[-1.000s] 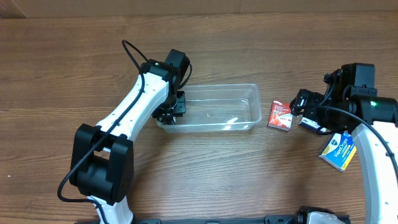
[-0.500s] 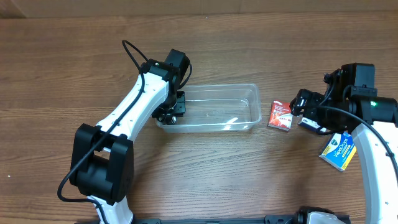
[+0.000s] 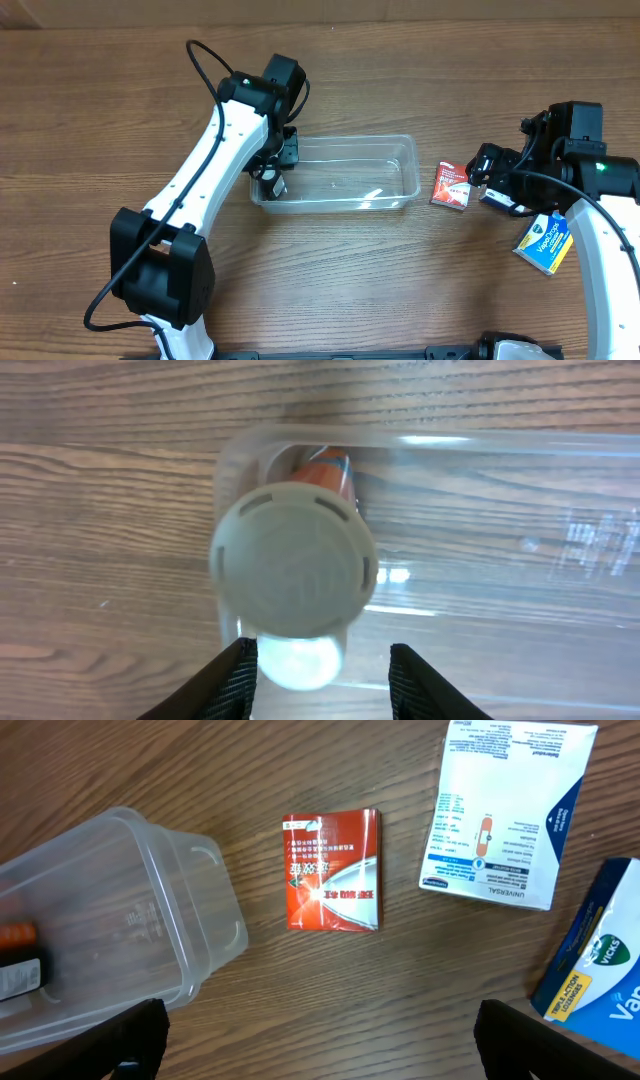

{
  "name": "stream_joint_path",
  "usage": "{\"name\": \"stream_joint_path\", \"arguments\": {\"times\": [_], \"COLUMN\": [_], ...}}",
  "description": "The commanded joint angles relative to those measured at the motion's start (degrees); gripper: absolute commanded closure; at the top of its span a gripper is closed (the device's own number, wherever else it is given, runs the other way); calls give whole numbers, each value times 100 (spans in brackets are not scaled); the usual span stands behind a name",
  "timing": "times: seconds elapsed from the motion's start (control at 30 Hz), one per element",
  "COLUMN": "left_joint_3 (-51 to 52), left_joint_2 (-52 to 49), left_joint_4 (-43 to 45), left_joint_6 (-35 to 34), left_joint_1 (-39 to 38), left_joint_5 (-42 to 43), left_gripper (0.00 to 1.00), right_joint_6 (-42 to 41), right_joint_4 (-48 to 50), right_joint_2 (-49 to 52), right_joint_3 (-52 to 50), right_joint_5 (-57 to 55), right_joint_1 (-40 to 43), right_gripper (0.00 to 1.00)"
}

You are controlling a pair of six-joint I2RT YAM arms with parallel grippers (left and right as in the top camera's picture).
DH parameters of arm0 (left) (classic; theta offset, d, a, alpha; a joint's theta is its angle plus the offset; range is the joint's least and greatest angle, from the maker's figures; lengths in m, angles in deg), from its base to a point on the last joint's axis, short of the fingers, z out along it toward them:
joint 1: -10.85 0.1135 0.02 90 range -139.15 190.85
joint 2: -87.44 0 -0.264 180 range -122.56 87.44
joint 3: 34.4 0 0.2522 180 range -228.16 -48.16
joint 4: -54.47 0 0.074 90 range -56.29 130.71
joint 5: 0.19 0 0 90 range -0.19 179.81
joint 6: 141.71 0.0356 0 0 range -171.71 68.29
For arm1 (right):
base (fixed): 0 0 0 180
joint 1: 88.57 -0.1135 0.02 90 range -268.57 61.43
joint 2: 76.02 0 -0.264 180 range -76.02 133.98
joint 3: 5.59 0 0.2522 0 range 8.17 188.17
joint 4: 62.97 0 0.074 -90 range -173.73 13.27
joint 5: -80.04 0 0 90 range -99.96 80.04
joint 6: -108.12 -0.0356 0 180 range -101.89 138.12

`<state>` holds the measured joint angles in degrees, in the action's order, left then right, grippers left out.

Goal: Pack container

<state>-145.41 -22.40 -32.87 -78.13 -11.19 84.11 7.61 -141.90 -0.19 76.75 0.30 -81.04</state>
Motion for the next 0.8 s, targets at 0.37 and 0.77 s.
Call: {"name": "stream_joint_path", "arguments": {"times": [0.37, 0.77], "left_joint_3": [-713, -660], "left_joint_2": [1572, 2767], "left_joint_4": [-872, -850], "left_joint_6": [-42, 577], "left_joint_1": [66, 2562], "left_joint_5": [-916, 306], "left_gripper": [43, 0], "right_joint_6": [-28, -192], "right_joint_4": [-55, -629], "right_joint_2": [-13, 573], "right_joint_3": [219, 1650], "right_joint_5": [-94, -918], "right_joint_1": [26, 50], "right_gripper": [0, 0]}}
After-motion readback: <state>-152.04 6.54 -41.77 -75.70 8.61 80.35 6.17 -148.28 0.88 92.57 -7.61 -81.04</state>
